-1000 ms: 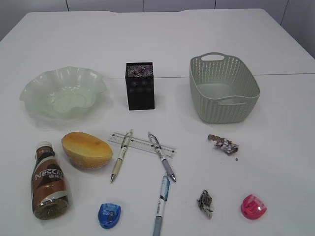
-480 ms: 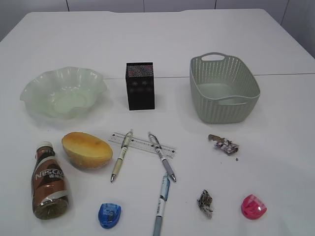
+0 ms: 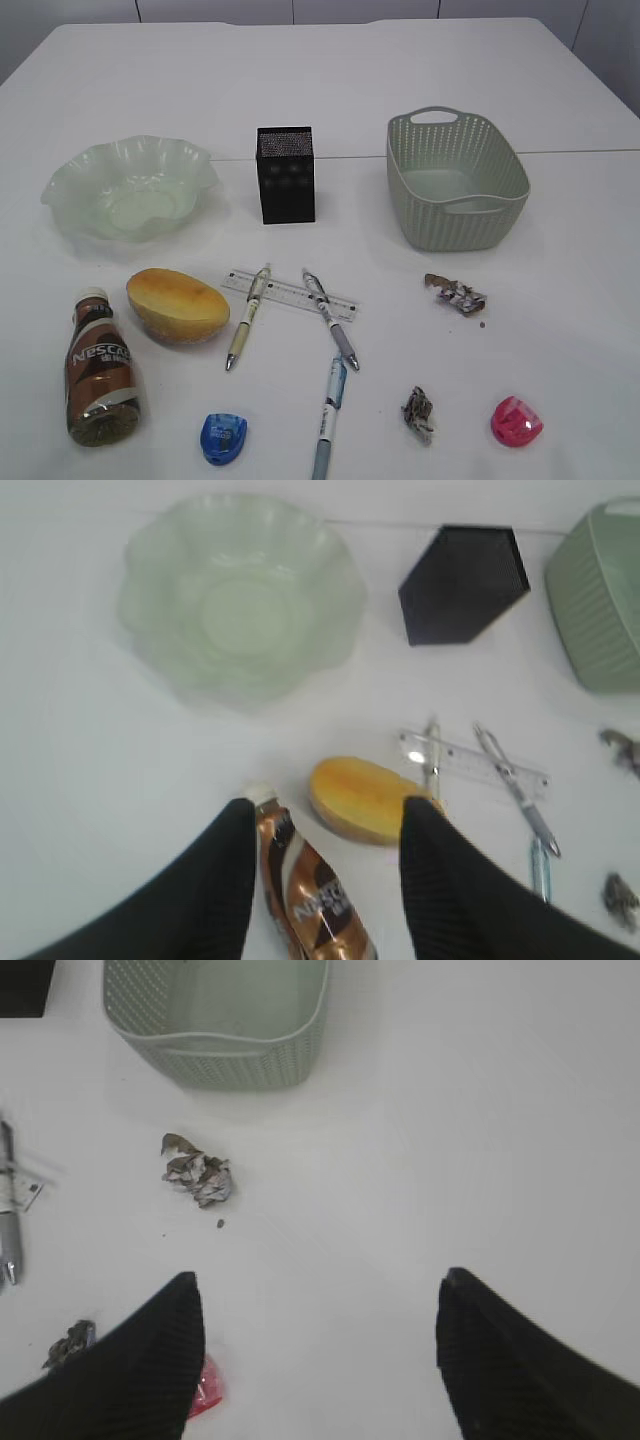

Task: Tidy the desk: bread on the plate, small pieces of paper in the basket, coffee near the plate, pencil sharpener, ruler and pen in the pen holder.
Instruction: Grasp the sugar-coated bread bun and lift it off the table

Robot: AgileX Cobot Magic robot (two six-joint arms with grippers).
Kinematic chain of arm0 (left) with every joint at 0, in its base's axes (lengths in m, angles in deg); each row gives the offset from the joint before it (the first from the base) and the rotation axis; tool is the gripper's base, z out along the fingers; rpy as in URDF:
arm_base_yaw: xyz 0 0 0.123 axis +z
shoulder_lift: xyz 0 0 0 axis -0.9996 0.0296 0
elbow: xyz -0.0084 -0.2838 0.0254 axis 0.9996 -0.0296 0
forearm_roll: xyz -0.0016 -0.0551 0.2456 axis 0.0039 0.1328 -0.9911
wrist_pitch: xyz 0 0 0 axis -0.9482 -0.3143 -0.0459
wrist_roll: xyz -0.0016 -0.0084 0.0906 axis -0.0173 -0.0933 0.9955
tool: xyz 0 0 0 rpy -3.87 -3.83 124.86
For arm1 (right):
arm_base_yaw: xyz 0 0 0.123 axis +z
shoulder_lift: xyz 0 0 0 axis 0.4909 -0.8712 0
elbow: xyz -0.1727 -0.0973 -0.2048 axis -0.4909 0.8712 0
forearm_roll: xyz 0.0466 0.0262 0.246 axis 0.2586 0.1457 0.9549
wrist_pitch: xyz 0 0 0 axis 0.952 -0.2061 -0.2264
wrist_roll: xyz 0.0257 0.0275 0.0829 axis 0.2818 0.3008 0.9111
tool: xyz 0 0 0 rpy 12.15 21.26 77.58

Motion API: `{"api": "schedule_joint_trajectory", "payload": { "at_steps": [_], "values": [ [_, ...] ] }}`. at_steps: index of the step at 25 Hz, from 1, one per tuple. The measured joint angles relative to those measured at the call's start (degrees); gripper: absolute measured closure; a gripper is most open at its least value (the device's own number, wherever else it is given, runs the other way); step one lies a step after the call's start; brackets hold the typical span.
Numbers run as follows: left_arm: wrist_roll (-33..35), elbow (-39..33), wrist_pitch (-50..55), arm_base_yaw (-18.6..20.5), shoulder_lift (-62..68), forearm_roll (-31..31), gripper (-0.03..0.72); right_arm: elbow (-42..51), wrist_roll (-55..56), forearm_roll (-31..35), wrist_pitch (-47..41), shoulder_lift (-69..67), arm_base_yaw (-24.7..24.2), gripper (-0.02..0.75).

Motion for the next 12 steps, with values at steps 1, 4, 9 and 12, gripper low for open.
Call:
{"api": "schedule_joint_trajectory", "payload": {
  "at_steps": [1, 4, 9, 12],
  "values": [
    [0.00, 0.15, 0.70, -1.90, 1.27, -0.10, 0.339, 0.00, -0.15, 0.06, -0.13, 0.00, 1.05, 0.206],
    [-2.72, 0.37, 1.35, -8.96, 6.00, -2.73, 0.339, 0.00, -0.25, -0.11, -0.13, -0.04, 3.42, 0.206],
    [-13.84, 0.37, 0.87, -19.99, 14.54, -12.57, 0.339, 0.00, -0.25, -2.18, -0.13, -0.28, 3.83, 0.207],
    [-22.30, 0.37, -1.15, -24.99, 18.75, -14.41, 0.339, 0.00, -0.25, -2.26, -0.03, -0.66, 3.83, 0.209]
  ]
}}
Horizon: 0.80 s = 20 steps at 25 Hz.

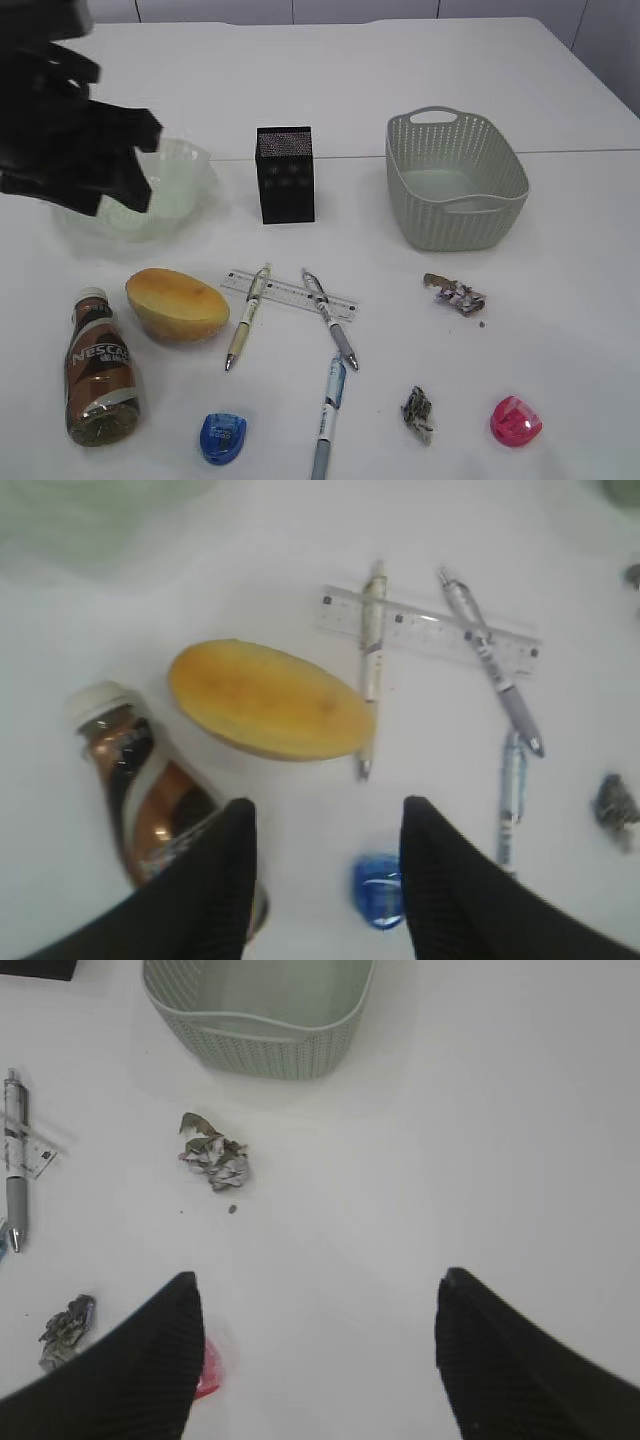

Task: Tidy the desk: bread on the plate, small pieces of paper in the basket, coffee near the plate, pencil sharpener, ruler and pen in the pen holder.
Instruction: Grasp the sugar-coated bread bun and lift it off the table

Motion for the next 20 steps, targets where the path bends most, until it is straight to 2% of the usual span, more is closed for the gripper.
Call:
{"api": "schedule_joint_trajectory", "payload": {
  "at_steps": [2, 5, 7, 11, 16, 20],
  "values": [
    [-10.07, 0.00, -2.65, -1.57, 2.26, -0.06, 0.339, 0.00, 0.00, -0.05, 0.00, -0.10, 0.00, 0.209],
    [-25.94, 0.00, -6.27, -1.85, 4.69, -0.10, 0.339, 0.00, 0.00, -0.05, 0.00, -0.19, 0.00, 0.209],
    [-32.51, 0.00, -7.03, -1.85, 5.90, -0.77, 0.339, 0.00, 0.00, -0.05, 0.00, -0.19, 0.00, 0.209],
    [-37.81, 0.00, -6.23, -1.85, 8.78, -1.43, 0.317, 0.00, 0.00, 0.18, 0.00, -0.19, 0.00, 0.209],
    [-44.04, 0.00, -7.64, -1.85, 12.19, -1.43, 0.137, 0.00, 0.00, 0.53, 0.00, -0.19, 0.00, 0.209],
    [-51.22, 0.00, -8.26, -1.85, 14.06, -2.74, 0.097, 0.00, 0.00, 0.67, 0.00, -0.19, 0.00, 0.209]
  ]
}}
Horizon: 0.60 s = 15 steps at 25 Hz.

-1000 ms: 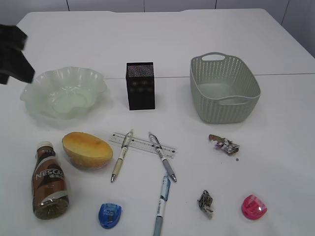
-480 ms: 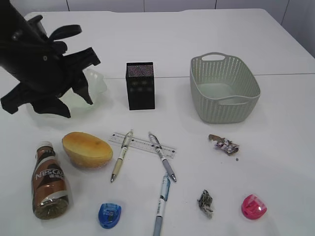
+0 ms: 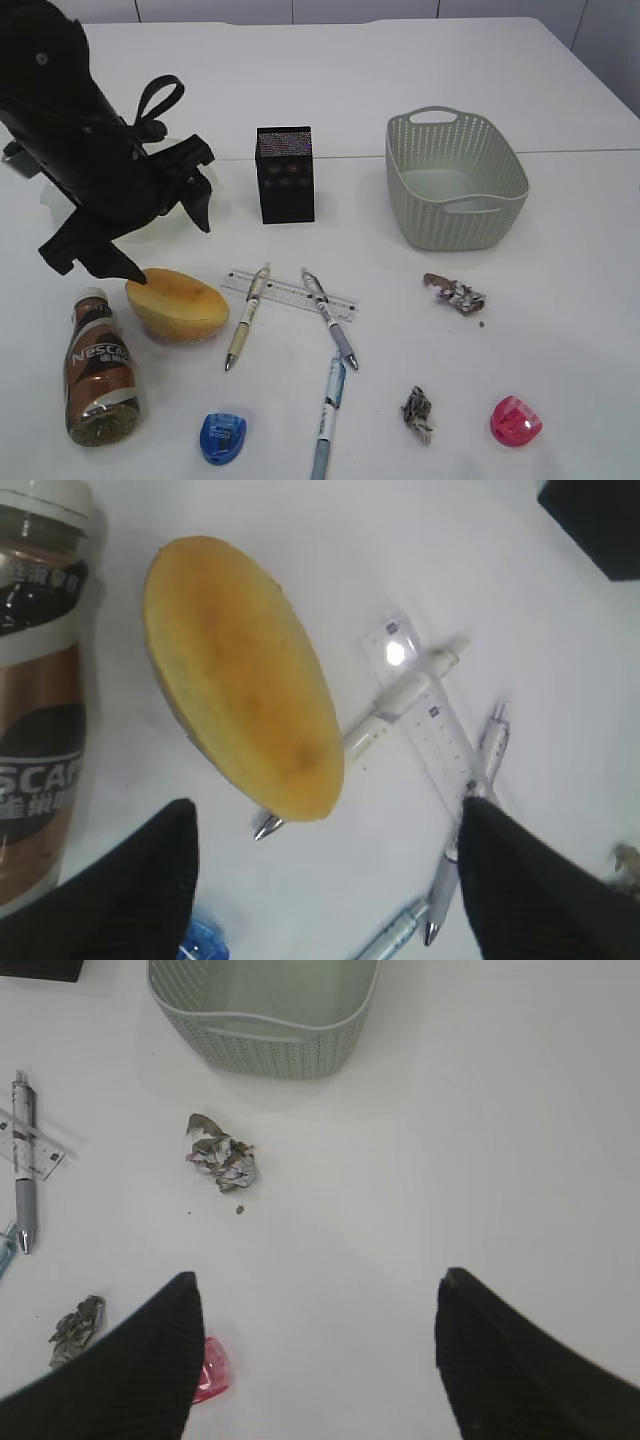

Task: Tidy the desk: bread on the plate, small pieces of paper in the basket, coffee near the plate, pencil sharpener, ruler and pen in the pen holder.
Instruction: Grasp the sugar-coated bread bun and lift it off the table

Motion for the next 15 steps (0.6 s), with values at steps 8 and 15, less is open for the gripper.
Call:
{"api": "schedule_joint_trajectory", "payload": {
  "at_steps": [8, 15],
  "values": [
    [-10.63, 0.00, -0.23, 0.00, 2.48, -5.12, 0.092, 0.00, 0.00, 0.04, 0.00, 0.00, 0.00, 0.209],
    [-11.08, 0.05, 1.47, 0.00, 4.93, -4.79, 0.095, 0.00, 0.00, 0.04, 0.12, 0.00, 0.00, 0.209]
  ]
}}
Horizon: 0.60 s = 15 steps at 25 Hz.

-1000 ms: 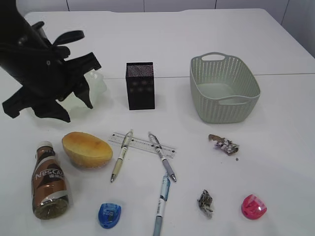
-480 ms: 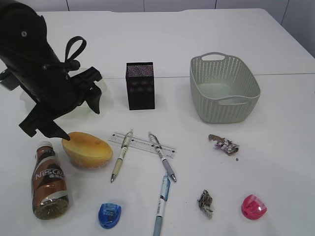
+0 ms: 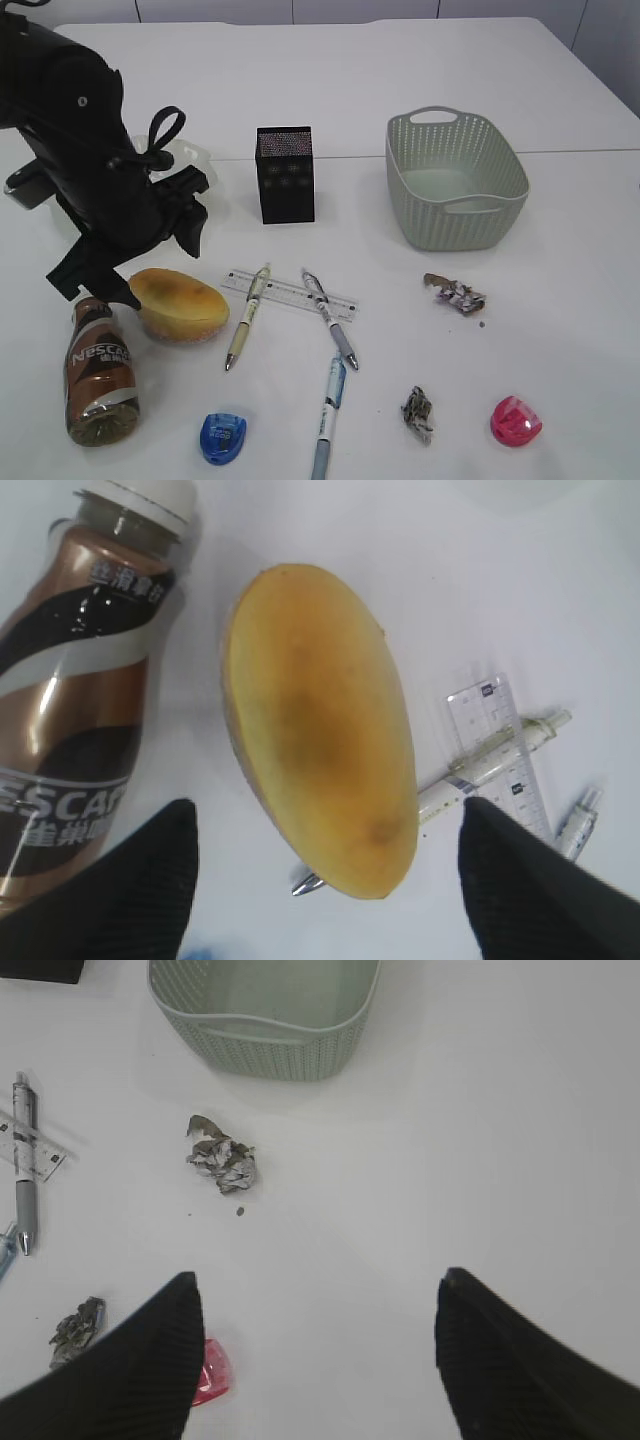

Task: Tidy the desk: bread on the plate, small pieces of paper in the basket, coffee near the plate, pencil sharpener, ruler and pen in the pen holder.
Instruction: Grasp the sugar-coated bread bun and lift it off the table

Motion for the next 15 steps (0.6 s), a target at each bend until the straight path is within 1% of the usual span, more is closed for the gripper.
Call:
{"api": "schedule_joint_trajectory", "payload": {
  "at_steps": [8, 12, 15],
  "values": [
    [0.00, 0.00, -4.79, 0.00, 2.24, -0.24, 0.097, 0.00, 0.00, 0.00, 0.10, 0.00, 0.00, 0.209],
    [-0.03, 0.00, -4.26, 0.00, 3.09, -0.24, 0.097, 0.00, 0.00, 0.00, 0.10, 0.00, 0.00, 0.209],
    [-0.14, 0.00, -1.34, 0.00, 3.41, -0.13, 0.097, 0.00, 0.00, 0.00, 0.10, 0.00, 0.00, 0.209]
  ]
}}
